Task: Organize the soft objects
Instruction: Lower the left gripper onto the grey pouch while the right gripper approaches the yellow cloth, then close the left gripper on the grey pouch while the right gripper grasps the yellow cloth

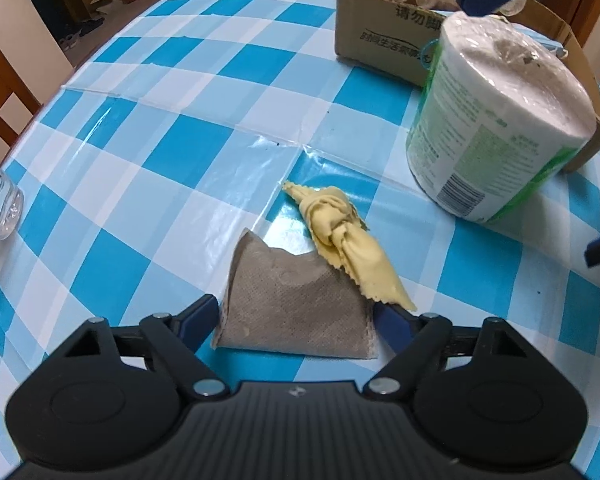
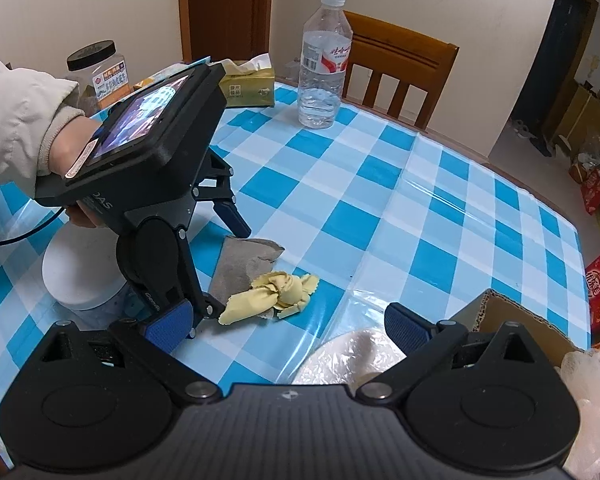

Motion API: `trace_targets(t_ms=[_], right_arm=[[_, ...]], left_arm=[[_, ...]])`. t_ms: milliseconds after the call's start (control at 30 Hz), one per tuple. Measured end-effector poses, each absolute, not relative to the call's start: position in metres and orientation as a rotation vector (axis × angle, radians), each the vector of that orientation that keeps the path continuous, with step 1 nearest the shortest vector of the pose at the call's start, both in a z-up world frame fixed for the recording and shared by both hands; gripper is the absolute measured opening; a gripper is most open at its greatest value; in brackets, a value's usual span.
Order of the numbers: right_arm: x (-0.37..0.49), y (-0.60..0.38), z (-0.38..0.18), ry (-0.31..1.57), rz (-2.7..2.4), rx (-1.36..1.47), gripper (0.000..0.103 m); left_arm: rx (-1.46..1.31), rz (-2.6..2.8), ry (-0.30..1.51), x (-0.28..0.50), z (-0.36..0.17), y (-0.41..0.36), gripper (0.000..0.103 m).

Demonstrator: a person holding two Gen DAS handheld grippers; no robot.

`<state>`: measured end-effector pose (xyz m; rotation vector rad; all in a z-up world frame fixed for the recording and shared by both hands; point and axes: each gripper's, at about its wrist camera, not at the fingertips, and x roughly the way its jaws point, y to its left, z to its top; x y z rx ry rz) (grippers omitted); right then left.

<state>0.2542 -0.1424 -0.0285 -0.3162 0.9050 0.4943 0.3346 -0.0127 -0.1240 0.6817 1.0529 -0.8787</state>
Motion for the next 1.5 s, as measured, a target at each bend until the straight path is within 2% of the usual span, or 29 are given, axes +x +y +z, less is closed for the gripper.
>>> trace_targets(t_ms=[133,233,367,800,1100,1367,1500], right_arm=[[0.257,-0.139,-0.031,0.911,0.503,-0.319,0.103],[0.260,-0.136,-0.032,0.916,0.508,-0.327,0.103],[0.265,-0.131,-0.033,0.922,0.507,-0.333,0.103],[0.305,-0.119,-0.051,1.045,0.477,-0.251,0.100],[0.324,-0.095,-0.068,1.128,0.404,-0.186,0.094],[0.334,-0.071,-0.089,1.167,0.347,-0.167,0.081],[0.338,-0.066,-0.100,1.192,0.335,-0.168,0.080]], left_arm=[[0.664,-0.888,1.046,0.336,-0.125,-0.011,0.082],[0.629,-0.902,1.056,0.338,-0.125,-0.009,0.062],[0.603,-0.886,1.043,0.338,-0.119,-0.004,0.054],[0.549,-0.704,1.083,0.338,-0.110,0.038,0.053],[0.562,-0.646,1.090,0.339,-0.110,0.056,0.053],[0.535,-0.636,1.090,0.339,-0.110,0.065,0.053],[0.535,-0.631,1.079,0.341,-0.107,0.067,0.053]])
